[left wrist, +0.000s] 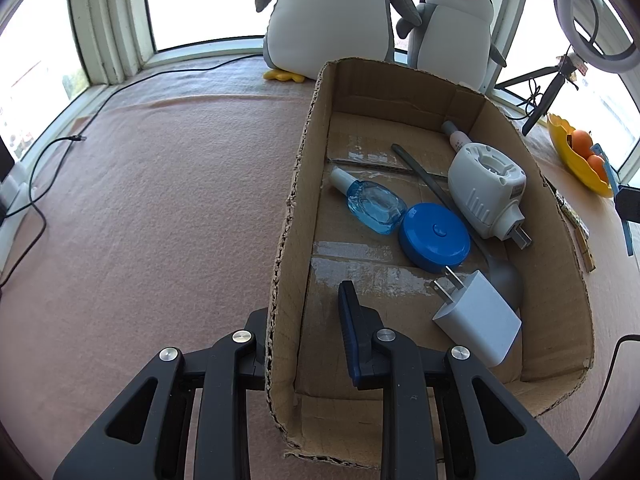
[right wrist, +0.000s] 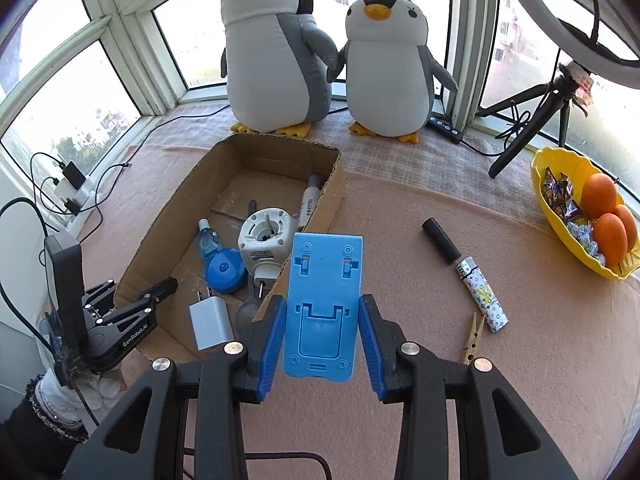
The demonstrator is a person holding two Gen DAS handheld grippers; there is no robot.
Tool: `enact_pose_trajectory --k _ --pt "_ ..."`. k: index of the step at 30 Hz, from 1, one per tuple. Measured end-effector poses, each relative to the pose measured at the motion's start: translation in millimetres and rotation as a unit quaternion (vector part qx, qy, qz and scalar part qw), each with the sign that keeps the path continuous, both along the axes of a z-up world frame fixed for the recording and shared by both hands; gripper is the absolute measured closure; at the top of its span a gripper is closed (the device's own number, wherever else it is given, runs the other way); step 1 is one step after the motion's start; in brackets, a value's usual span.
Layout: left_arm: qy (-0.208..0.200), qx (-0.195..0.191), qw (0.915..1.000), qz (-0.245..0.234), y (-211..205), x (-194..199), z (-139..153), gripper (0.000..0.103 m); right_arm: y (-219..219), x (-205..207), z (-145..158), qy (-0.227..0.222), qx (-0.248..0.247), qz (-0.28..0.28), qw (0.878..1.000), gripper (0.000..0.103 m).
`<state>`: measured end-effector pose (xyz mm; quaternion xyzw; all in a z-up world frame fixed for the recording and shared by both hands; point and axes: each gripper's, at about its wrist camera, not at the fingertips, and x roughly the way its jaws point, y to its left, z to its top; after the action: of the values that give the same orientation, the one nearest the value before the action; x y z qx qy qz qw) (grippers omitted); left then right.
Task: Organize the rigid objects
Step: 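Lower the phone stand into the box and open the right gripper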
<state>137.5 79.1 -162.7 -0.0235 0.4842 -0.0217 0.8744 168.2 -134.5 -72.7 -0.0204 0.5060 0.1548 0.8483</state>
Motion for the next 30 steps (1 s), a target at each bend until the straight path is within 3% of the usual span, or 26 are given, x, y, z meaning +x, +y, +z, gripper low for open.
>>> enact_pose_trajectory --k 18,30 --pt "-0.001 0.000 1.0000 0.000 0 -1 0 0.081 68 22 -27 0.019 0.010 0.042 0.999 0.070" --pt "-0.002 0.000 1.0000 0.000 0 -1 0 0.081 84 26 -31 0.027 0.017 0.054 0.998 0.069"
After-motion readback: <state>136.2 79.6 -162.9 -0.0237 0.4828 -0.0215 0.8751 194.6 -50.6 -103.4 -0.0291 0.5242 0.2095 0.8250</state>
